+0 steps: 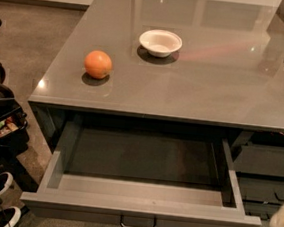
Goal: Close top drawer
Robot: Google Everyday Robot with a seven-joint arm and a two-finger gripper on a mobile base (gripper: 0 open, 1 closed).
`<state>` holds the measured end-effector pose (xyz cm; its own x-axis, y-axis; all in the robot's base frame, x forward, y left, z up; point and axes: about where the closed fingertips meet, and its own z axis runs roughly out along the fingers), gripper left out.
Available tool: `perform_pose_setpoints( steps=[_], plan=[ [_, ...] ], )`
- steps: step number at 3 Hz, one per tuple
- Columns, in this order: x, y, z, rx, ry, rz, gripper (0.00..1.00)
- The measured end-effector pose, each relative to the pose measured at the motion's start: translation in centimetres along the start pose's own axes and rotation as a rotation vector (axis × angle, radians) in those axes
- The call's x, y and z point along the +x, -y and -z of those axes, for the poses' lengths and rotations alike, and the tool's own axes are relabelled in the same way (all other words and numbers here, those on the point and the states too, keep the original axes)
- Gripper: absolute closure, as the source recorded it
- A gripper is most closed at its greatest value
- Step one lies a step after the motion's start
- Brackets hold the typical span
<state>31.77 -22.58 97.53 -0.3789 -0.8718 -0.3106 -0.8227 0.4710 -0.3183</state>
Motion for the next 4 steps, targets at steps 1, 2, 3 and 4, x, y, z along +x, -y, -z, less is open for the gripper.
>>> perform_pose_setpoints(
  steps=[1, 2, 3, 4],
  plan=[
    [1.54, -2.41, 1.58, 0.054, -0.005, -0.054, 0.04],
    [1.52, -2.64, 1.49, 0.056, -0.004, -0.055, 0.16],
    [1.52, -2.64, 1.5, 0.056, -0.004, -0.055, 0.39],
    [1.52, -2.64, 1.5, 0.057, -0.004, -0.055, 0.63]
  ],
)
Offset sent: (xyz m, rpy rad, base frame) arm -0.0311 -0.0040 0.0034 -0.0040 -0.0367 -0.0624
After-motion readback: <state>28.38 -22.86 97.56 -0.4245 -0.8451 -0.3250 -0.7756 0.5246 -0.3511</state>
